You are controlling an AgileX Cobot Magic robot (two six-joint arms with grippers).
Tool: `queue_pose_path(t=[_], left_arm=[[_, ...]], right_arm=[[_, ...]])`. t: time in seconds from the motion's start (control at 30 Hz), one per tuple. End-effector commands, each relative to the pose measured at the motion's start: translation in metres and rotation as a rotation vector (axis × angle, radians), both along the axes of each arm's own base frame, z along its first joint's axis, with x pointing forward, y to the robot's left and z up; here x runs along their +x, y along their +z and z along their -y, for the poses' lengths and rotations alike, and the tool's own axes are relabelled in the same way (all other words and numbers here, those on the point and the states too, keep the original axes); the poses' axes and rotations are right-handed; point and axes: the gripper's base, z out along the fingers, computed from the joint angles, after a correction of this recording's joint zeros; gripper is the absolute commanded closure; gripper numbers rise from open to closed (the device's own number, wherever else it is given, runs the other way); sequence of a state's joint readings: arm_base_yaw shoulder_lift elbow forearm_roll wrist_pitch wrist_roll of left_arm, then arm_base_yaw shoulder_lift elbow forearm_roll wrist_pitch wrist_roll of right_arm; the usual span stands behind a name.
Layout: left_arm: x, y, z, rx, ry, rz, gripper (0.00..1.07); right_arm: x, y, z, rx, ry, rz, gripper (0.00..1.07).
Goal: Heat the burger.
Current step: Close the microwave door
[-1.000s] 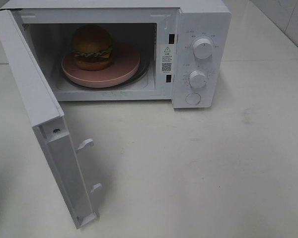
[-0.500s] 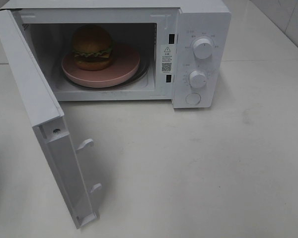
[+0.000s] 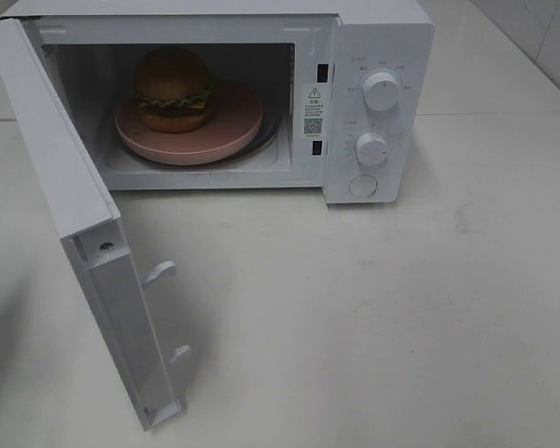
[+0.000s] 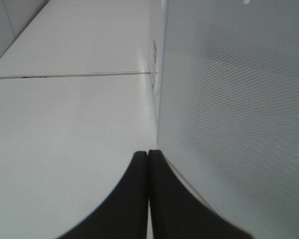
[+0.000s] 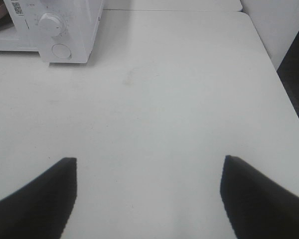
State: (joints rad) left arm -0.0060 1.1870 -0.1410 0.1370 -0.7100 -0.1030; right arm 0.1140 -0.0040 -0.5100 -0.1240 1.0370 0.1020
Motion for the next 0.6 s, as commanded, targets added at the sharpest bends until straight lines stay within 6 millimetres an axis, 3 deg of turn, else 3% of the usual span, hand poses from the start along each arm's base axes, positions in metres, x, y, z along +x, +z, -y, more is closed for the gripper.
queue_pose_path(t=[0.03,0.23,0.5,0.6], left_arm=[[0.004,0.004,0.008,-0.028,-0.078,0.061,1.07],[0.012,0.000,0.025,-0.029,-0.271,0.093,1.07],[0.023,-0.008,0.031,-0.051,-0.324,0.045,1.07],[0.026,-0.011,0.046,-0.021,-0.373,0.046,1.07]], right_arm=[[-0.004,-0.001,0.000,0.005,-0.005,0.028,0.31],[-0.004,-0.001,0.000,0.005,-0.005,0.028,0.31],[-0.004,-0.001,0.000,0.005,-0.005,0.028,0.31],[-0.004,-0.001,0.000,0.005,-0.005,0.028,0.31]])
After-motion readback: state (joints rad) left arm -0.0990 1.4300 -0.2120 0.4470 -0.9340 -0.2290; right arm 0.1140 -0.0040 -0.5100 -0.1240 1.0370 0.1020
